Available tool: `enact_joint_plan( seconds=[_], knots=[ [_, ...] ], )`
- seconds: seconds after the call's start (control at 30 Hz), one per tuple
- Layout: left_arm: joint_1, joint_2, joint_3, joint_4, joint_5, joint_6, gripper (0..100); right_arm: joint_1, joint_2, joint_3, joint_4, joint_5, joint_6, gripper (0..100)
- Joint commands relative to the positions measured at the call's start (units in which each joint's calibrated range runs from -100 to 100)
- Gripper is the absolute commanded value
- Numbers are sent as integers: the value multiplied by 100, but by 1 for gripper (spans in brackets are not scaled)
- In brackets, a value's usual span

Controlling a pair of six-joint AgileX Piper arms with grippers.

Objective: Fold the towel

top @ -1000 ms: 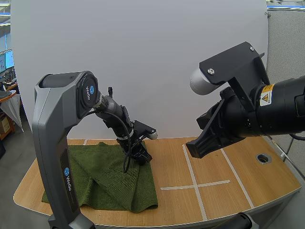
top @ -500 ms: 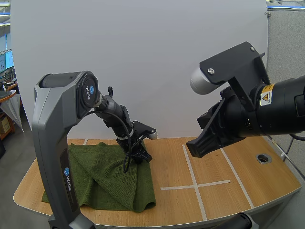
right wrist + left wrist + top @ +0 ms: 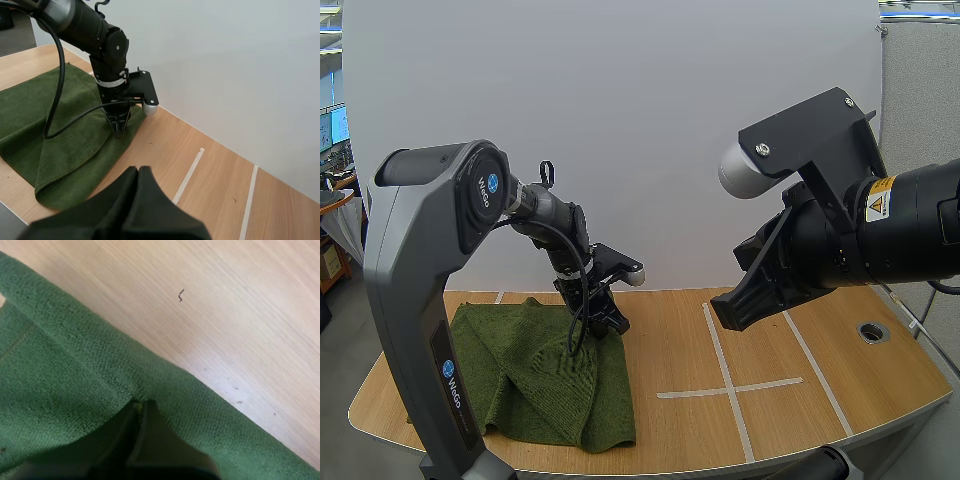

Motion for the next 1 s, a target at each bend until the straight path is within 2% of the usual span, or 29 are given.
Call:
enact_joint_plan(
  seconds=[0.0,0.1,0.17,0.23,0.27,0.33,0.4,0.8,0.97],
  knots=[
    [-4,-65,-11,-91,125,-62,0,-15,-63,12,-39,0,-44,0],
    [-4,-65,-11,-117,125,-61,0,-15,-63,12,-39,0,-44,0],
    [-4,-65,-11,-126,107,-73,7,-15,-63,12,-39,0,-44,0],
    [-4,-65,-11,-126,59,-73,26,-15,-63,12,-39,0,-44,0],
    [-4,-65,-11,-126,58,-73,39,-15,-63,12,-39,0,-44,0],
    [-4,-65,-11,-126,44,-73,67,-15,-63,12,-39,0,-44,0],
    [-4,-76,-11,-126,7,-73,100,-15,-63,12,-39,0,-44,0],
    [-4,-260,-11,-126,46,-70,100,-15,-63,12,-39,0,-44,0],
    [-4,-260,-11,-173,-310,-58,100,-15,-121,12,-39,0,-43,0]
  ],
)
